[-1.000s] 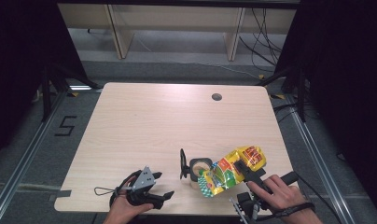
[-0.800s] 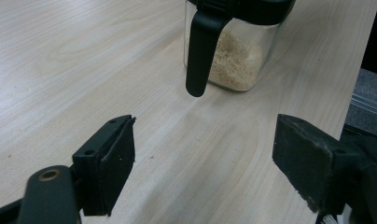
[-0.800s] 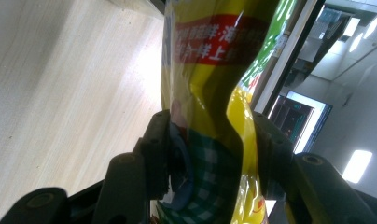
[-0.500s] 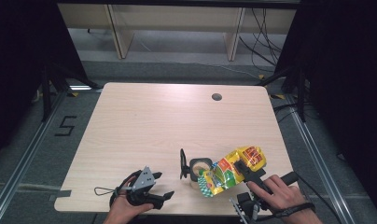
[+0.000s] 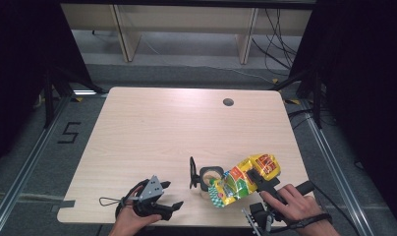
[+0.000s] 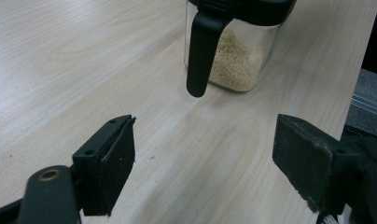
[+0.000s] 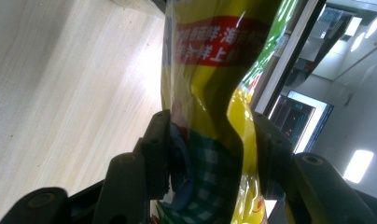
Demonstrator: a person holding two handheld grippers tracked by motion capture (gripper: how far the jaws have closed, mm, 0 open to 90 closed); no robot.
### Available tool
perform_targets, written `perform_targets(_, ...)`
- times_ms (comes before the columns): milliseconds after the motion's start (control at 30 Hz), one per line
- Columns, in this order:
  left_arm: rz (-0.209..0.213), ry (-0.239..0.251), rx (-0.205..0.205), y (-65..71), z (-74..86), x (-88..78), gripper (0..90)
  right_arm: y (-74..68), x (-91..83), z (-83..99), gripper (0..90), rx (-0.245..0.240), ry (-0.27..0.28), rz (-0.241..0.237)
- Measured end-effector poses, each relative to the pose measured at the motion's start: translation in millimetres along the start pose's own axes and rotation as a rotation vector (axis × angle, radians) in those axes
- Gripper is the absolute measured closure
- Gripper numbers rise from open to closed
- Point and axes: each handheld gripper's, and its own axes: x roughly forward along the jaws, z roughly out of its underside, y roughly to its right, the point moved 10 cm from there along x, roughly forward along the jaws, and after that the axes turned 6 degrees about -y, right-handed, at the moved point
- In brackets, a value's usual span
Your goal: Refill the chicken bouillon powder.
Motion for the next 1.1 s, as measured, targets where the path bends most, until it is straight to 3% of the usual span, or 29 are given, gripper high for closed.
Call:
perform_targets(67, -0.007, -0.009, -0.012, -0.3, 0.9, -0.5, 20.8, 0.8, 0.7, -0.1, 56.1, 0.000, 0.006, 0.007)
perform_targets(167, -0.002, -0.003, 0.002, -0.4, 0.3, -0.1, 20.7, 1.8, 1.9, -1.8, 56.3, -0.023, 0.015, 0.005)
perform_targets(233, -0.010, -0.010, -0.014, -0.4, 1.0, -0.6, 20.7, -0.7, 1.8, -0.3, 56.4, -0.003, 0.003, -0.001)
perform_targets(333, -0.001, 0.000, -0.005, 0.1, 0.2, -0.1, 20.8, 2.0, 2.7, -2.0, 56.4, -0.027, 0.022, 0.008)
perform_targets(400, -0.009, -0.010, -0.011, -0.5, 1.0, -0.6, 20.7, 1.8, 3.1, -1.6, 56.4, -0.016, 0.018, 0.006)
perform_targets(433, -0.001, 0.001, -0.014, 0.6, 0.2, 0.0, 20.7, 1.6, 2.3, -0.2, 56.4, -0.035, 0.001, -0.010)
perform_targets(500, 0.000, 0.000, 0.001, 0.0, 0.1, 0.0, 20.7, -1.0, 2.9, 0.3, 56.5, -0.029, -0.002, -0.023)
perform_targets(533, -0.011, -0.011, -0.014, -0.5, 1.1, -0.7, 20.7, 0.6, 4.5, -1.3, 56.6, -0.012, 0.015, 0.003)
perform_targets(667, -0.002, -0.004, -0.002, -0.3, 0.6, 0.0, 20.8, -2.0, 5.8, 0.7, 56.9, 0.009, 0.010, -0.006)
perform_targets(733, -0.004, -0.008, -0.016, 0.1, 1.0, -0.2, 20.7, 0.1, 6.6, 0.7, 57.1, -0.022, 0.013, -0.003)
perform_targets(833, -0.002, -0.002, -0.018, 0.5, 0.7, 0.2, 20.7, -0.2, 6.6, 1.1, 57.3, -0.025, 0.008, -0.004)
perform_targets(867, -0.015, -0.023, 0.002, -2.0, 2.2, -1.2, 20.7, 0.4, 7.4, 0.0, 57.4, -0.017, 0.021, 0.008)
perform_targets(900, -0.006, -0.008, -0.013, -0.1, 0.9, -0.4, 20.8, 0.0, 7.5, -0.2, 57.4, -0.017, 0.020, 0.010)
perform_targets(967, -0.001, 0.000, -0.008, 0.4, 0.3, 0.0, 20.8, -5.1, 6.1, 1.7, 57.6, 0.026, -0.002, -0.013)
perform_targets(1100, -0.002, -0.001, -0.007, 0.4, 0.3, -0.2, 20.7, -3.5, 7.8, 0.9, 57.7, -0.003, 0.008, -0.020)
